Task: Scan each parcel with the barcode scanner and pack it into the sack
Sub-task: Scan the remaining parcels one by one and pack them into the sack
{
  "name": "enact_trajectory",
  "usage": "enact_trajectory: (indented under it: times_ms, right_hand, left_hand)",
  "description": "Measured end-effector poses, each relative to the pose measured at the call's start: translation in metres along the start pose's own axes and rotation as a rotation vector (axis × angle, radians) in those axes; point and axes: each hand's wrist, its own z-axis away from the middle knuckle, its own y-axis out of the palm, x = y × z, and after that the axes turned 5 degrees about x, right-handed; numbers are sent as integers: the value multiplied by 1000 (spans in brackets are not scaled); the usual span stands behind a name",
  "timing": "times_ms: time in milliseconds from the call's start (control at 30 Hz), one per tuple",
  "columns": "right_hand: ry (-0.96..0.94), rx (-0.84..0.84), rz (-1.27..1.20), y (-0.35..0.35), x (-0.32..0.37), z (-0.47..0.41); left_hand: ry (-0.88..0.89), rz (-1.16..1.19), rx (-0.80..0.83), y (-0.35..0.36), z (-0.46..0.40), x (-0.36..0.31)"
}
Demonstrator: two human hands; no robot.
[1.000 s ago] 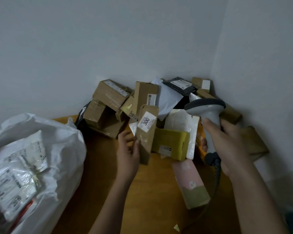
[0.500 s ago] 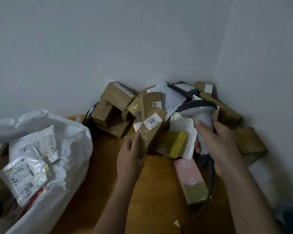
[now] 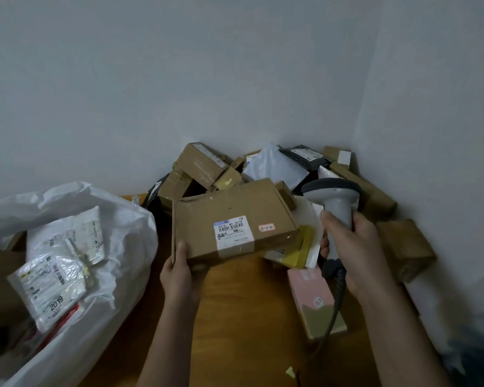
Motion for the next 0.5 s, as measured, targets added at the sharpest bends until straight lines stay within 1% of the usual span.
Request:
enact_trajectory:
  times_ms: [167, 267, 367, 433, 500]
  right_hand:
    - [38, -19, -19, 13, -13, 0]
    - [37, -21, -1, 18, -19, -1]
    - [26, -51, 37, 20, -23, -2]
    - [11, -63, 46, 18, -24, -1]
    - [7, -69, 32, 15, -23, -1]
  left_hand:
    - [-133, 217, 172, -10, 7, 1]
    - [-169, 287, 289, -17, 8, 3]
    - [-220, 343, 362, -28, 5, 5]
    - [-263, 296, 403, -37, 3, 3]
    - [-288, 178, 432, -45, 1, 1]
